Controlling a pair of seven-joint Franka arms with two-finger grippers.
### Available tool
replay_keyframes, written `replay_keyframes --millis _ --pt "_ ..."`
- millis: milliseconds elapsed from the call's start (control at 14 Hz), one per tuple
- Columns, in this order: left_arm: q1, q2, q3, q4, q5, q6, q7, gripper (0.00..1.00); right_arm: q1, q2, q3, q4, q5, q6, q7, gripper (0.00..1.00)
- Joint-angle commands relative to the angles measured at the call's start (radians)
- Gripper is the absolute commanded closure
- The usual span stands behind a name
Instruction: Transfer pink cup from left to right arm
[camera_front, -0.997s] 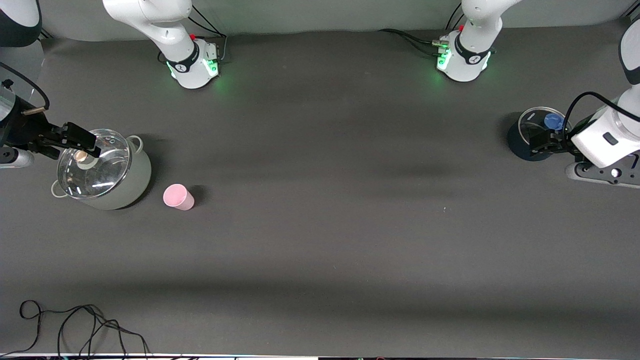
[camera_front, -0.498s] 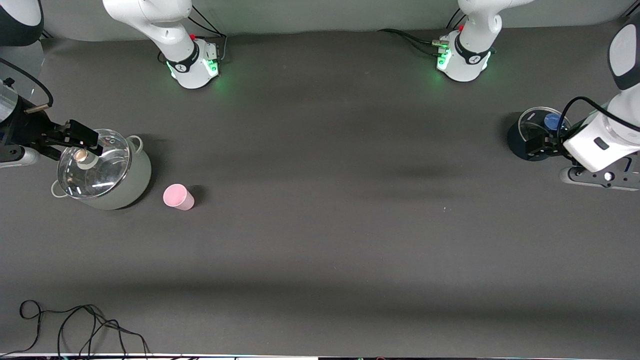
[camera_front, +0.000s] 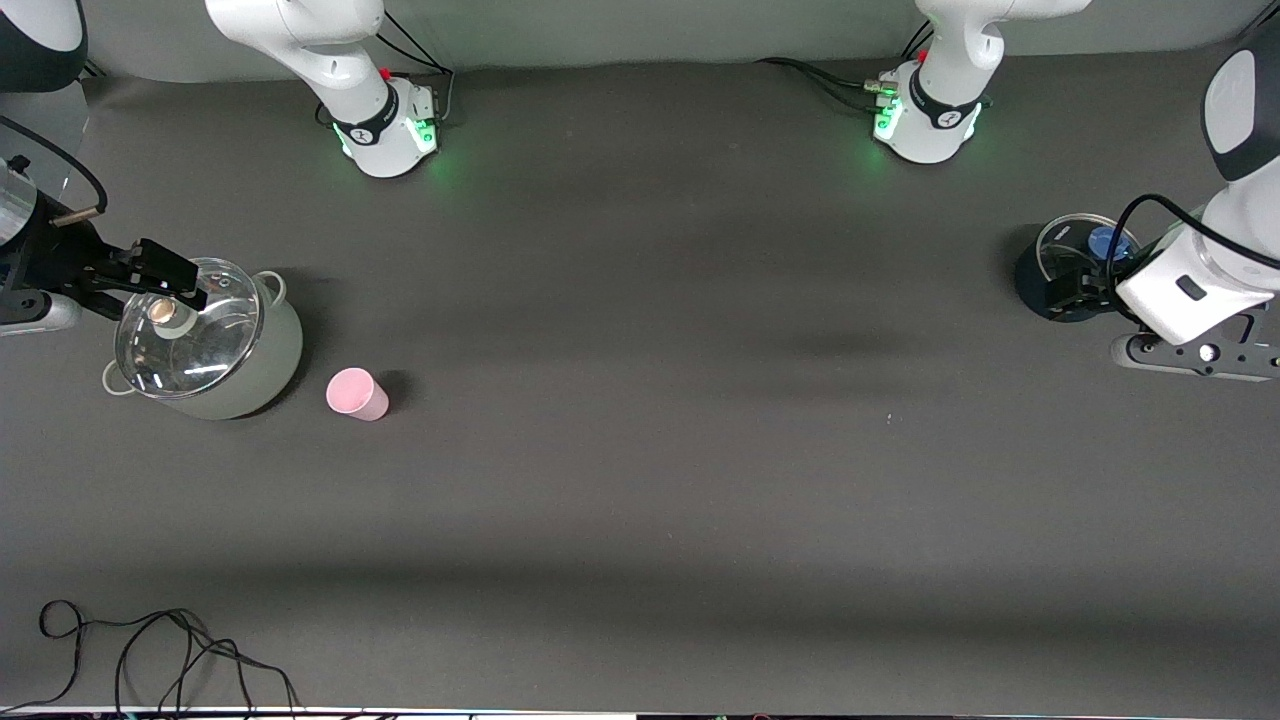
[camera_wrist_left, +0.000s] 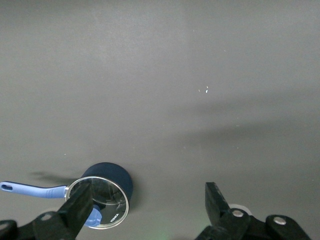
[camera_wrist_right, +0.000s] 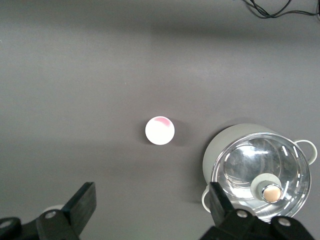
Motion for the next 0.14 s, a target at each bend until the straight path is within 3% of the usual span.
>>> replay_keyframes --millis 0,71 --pt "-0.023 -0.018 0.021 -0.001 -0.027 0.011 -0.012 0.0 0.004 0.008 -0.007 0.02 0.018 -0.016 -0.024 0.0" --pt "-0.023 -0.018 0.021 0.004 -0.031 0.011 -0.012 0.0 0.004 0.008 -0.007 0.02 0.018 -0.016 -0.024 0.0"
